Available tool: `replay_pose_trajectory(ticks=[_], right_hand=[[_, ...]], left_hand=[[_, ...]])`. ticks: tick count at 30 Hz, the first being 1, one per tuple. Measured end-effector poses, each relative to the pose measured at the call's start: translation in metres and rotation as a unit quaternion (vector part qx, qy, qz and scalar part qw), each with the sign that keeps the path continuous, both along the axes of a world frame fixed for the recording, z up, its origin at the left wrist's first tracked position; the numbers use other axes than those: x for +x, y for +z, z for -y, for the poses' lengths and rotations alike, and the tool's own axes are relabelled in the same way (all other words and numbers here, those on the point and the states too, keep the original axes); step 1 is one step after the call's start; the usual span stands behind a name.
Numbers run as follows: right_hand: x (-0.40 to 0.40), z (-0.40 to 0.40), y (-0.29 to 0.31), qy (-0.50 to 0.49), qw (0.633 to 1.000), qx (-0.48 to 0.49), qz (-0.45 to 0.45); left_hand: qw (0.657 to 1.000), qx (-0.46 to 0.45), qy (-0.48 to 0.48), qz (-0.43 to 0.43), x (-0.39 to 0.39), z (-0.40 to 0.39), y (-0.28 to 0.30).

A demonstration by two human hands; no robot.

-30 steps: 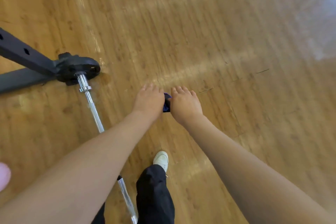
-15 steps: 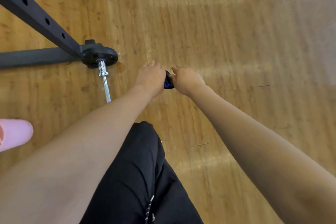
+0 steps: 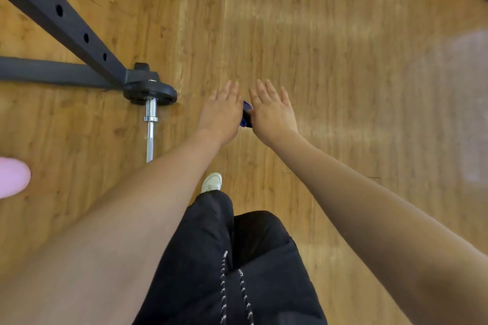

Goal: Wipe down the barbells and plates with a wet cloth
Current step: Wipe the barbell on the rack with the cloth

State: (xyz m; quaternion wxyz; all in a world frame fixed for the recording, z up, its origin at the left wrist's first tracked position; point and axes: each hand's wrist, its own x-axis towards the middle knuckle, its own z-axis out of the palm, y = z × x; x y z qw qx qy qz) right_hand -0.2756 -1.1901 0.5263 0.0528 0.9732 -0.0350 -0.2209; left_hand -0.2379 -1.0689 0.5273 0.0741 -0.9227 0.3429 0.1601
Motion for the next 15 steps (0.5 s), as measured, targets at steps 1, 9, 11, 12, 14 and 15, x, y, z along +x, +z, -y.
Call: replay_pose_trajectory(ticks=[1,9,11,12,14,15], right_hand=[[0.007,0.006,0.002,-0.001,1.000,0.006,-0.008],[0.081,0.056,0.026,0.106,0.993,0.047,-0.019],[0.104,0.069,0.033,0.153,0.987,0.043,-0.014],[0.116,0.076,0.039,0.175,0.984,0.044,-0.011],[0.138,0.092,0.047,0.203,0.978,0.047,0.001],[0.148,0.099,0.051,0.217,0.975,0.046,0.007]], left_hand=[[1.000,-0.002,0.009,-0.006,0.006,0.004,0.001],[0.995,-0.005,0.097,-0.028,0.051,0.046,0.020],[0.989,-0.024,0.147,-0.010,0.067,0.062,0.030],[0.984,-0.030,0.174,-0.006,0.075,0.071,0.034],[0.976,-0.034,0.215,-0.010,0.090,0.090,0.040],[0.972,-0.036,0.232,-0.012,0.098,0.097,0.042]])
